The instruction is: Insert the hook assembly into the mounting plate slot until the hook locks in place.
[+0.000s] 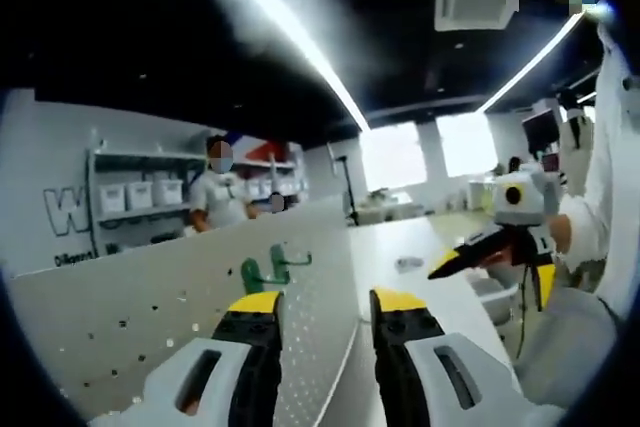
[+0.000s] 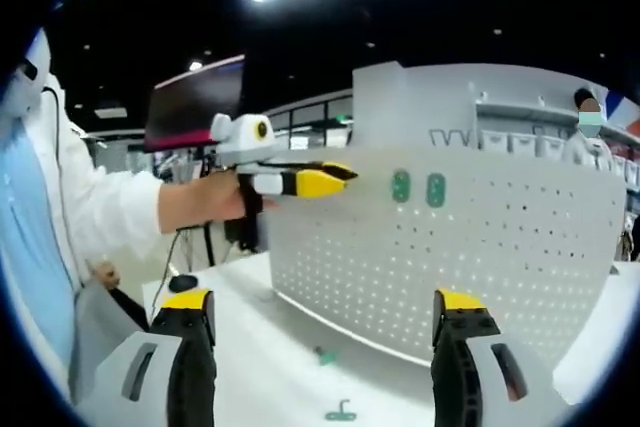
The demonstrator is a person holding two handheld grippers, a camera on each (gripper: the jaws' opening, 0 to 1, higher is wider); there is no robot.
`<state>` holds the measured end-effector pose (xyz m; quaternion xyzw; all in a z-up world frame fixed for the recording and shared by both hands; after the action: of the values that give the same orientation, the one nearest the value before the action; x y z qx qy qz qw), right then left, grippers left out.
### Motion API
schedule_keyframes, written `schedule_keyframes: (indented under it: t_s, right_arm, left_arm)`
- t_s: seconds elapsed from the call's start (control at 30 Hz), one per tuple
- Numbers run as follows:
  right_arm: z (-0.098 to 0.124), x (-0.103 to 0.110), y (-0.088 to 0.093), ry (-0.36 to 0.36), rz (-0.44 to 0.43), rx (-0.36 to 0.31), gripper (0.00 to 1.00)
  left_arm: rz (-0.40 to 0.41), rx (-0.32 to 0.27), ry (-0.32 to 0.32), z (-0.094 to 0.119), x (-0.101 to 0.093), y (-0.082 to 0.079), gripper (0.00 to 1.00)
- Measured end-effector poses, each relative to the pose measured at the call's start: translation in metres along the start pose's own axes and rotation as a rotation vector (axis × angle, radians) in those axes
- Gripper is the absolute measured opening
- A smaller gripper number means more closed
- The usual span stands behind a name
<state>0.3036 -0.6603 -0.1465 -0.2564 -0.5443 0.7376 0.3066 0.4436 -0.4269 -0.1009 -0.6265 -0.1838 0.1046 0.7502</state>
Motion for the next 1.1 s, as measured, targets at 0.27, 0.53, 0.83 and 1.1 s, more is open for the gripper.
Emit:
schedule_keyframes:
  t_s: [0.27, 0.53, 0.83, 1.1]
  right_arm:
    - [-0.004, 0.001, -0.007, -0.013, 0.019, 0.001, 0.90]
    - [-0.011, 0.009, -0.009, -0.043, 0.029, 0.004, 0.90]
    - [-0.017, 0.016, -0.010, -0.074, 0.043, 0.011, 0.89]
    - [-0.028, 0.020, -0.007, -0.106, 0.052, 0.032, 0.88]
  left_arm:
    - [0.037, 0.014, -0.034, 0.025, -0.013, 0.019, 0.36]
    - [0.074, 0.026, -0.065, 0.052, -0.030, 0.039, 0.35]
    - [0.103, 0.033, -0.103, 0.083, -0.051, 0.053, 0.34]
    - [0.137, 0.024, -0.143, 0.107, -0.071, 0.063, 0.33]
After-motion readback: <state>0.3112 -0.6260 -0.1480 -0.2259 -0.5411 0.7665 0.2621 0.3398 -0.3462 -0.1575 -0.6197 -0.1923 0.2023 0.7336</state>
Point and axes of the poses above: the point that each gripper's makers call its tool centre point, and the gripper's own axes: z roughly backward along the fingers, x roughly to its left, y roughly out of its underside, the point moved 10 cm from there along z, roughly backward along the fingers, and after that the axes turned 9 degrees about x, right-handed, at the moved point
